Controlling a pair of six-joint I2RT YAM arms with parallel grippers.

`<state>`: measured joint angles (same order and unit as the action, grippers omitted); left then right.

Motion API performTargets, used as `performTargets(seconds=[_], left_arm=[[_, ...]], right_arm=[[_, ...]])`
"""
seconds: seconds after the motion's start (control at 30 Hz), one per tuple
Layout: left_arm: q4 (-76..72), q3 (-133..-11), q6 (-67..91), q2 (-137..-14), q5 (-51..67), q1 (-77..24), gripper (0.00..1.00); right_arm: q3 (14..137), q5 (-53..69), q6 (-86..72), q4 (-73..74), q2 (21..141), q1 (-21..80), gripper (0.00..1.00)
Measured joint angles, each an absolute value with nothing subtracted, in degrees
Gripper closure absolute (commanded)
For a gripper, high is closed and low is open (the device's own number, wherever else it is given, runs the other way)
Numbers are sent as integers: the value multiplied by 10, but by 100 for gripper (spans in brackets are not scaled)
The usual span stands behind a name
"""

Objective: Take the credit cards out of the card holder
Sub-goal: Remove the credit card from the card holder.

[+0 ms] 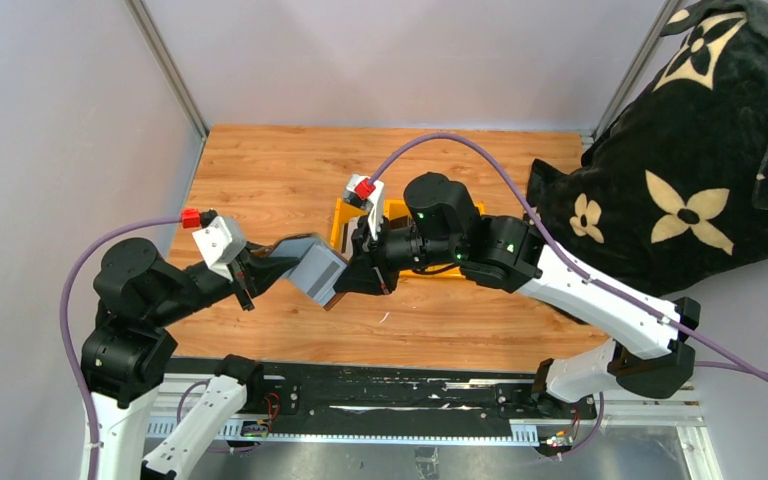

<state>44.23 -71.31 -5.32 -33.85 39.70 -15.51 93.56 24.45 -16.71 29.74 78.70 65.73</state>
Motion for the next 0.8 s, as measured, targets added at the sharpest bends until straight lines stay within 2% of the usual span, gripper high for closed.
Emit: performTargets(seconds=[0.2, 0.4, 0.53, 0.8], left_arm=[[449, -729, 7, -364, 453, -155, 100], [358, -711, 161, -383, 538, -156, 100], [297, -702, 239, -383, 561, -156, 100], [236, -698, 322, -383, 579, -155, 100]], right_arm=[[839, 255, -167, 219, 722, 659, 88], [730, 253, -167, 105, 622, 660, 84], [722, 255, -169, 73, 602, 660, 79], [722, 257, -169, 34, 592, 662, 79]])
